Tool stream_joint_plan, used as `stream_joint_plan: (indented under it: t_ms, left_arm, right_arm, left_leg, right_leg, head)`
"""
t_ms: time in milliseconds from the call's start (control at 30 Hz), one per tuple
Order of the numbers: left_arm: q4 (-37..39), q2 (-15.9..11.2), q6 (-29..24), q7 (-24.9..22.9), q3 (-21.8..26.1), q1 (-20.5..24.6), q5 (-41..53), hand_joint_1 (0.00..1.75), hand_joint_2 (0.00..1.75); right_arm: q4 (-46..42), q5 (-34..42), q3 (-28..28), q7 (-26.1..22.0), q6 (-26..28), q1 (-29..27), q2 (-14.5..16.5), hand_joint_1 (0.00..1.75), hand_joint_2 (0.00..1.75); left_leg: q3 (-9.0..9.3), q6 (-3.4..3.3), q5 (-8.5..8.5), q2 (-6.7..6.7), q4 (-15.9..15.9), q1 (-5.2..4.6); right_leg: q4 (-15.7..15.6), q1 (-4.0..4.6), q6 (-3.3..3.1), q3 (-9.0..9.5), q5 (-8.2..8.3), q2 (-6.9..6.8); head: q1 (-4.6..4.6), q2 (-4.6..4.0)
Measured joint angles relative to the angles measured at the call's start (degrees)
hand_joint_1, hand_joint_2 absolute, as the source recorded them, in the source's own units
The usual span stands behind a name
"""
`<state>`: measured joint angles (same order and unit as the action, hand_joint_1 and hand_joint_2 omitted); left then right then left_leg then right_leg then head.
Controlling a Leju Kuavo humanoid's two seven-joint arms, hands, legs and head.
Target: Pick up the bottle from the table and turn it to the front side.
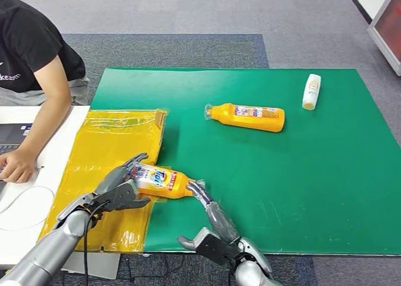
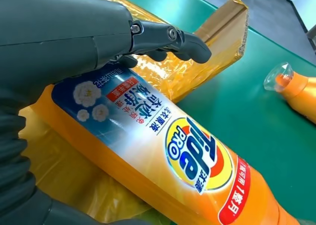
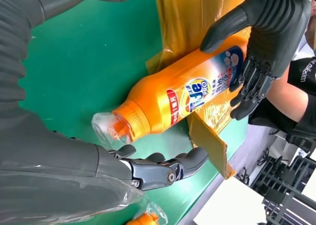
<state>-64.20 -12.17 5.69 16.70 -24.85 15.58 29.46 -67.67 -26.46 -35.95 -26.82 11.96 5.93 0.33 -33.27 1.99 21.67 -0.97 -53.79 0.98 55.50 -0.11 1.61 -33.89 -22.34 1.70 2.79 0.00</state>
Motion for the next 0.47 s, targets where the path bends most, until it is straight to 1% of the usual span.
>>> stream_joint_plan:
  t_ms: [200,267,300,333,433,467]
  left_arm:
    - [0.0,0.0,-0.6,-0.3,0.0,-0.1,0.3,0.0,1.75]
    - [-0.1,0.2,-1.8,-0.2,0.0,-0.4,0.7,0.0,0.87]
    - [-0.6,0.4,-3.1,0.4,0.2,-0.9,0.7,0.0,0.44]
    - [-1.7,0.8,-5.2,2.0,0.5,-1.8,0.1,0.0,0.0]
    - [-8.6,2.8,-13.2,9.8,2.1,-5.6,-5.0,0.0,0.0]
    - [-10.1,3.2,-14.4,11.1,2.4,-6.3,-6.2,0.0,0.0]
  right_arm:
    - [0.1,0.0,0.0,0.0,0.1,-0.1,0.0,0.0,1.75]
    - [0.1,0.0,0.0,0.0,0.3,-0.2,0.0,0.0,1.75]
    - [0.1,0.0,0.1,0.0,0.5,-0.4,0.0,0.0,1.75]
    - [0.0,0.0,0.2,0.0,0.7,-0.6,0.0,0.0,1.75]
    - [0.0,0.5,0.9,0.0,1.4,-1.7,0.0,0.0,1.75]
    - [0.0,0.6,1.0,0.0,1.5,-1.9,0.0,0.0,1.75]
  left_leg:
    - [0.0,0.0,0.0,0.0,0.0,0.0]
    - [0.01,0.0,0.0,0.0,0.0,0.0]
    - [0.01,0.0,0.0,0.01,0.0,0.0]
    - [0.0,0.0,0.0,0.02,0.0,0.0]
    - [-0.08,-0.04,0.04,0.02,0.0,-0.01]
    - [-0.09,-0.05,0.05,0.01,-0.1,-0.01]
  right_leg:
    - [0.0,0.0,0.0,0.0,0.0,0.0]
    - [0.0,0.0,0.0,0.0,0.0,0.0]
    - [0.0,0.0,0.0,-0.01,0.0,0.01]
    - [0.0,-0.01,0.0,-0.04,0.01,0.01]
    - [0.0,-0.02,0.05,-0.09,-0.04,0.0]
    - [0.0,-0.02,0.07,-0.09,-0.05,-0.01]
  head:
    - [0.0,0.0]
    - [0.0,0.0]
    - [0.0,0.0]
    - [0.01,0.0]
    - [0.01,0.0]
    - [0.0,0.0]
